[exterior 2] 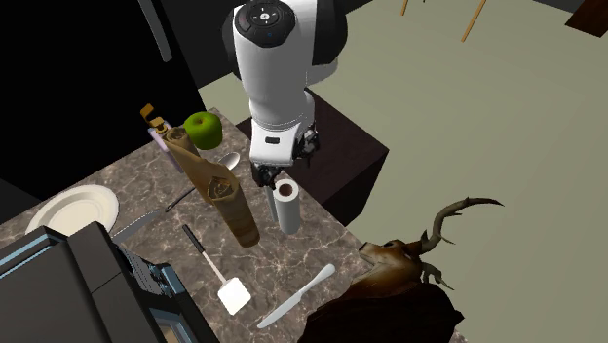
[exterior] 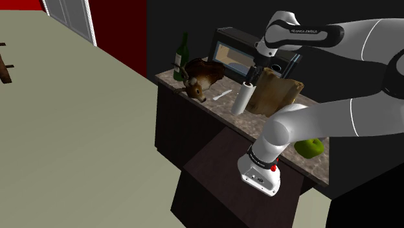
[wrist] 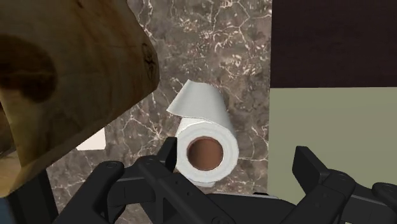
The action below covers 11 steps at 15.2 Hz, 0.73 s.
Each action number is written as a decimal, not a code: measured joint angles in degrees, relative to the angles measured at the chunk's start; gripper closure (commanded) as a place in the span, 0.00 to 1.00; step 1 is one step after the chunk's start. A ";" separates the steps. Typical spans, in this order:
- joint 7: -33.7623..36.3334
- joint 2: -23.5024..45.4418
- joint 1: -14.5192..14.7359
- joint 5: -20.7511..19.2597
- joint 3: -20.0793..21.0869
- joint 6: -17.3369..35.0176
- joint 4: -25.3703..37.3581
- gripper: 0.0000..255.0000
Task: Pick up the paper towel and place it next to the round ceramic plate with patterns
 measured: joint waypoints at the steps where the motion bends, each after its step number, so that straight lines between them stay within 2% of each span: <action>1: -1.36 0.98 -0.39 -0.86 -1.65 1.32 -0.17 0.00; 11: -2.69 3.39 -1.13 -3.16 -5.17 8.38 -4.66 0.00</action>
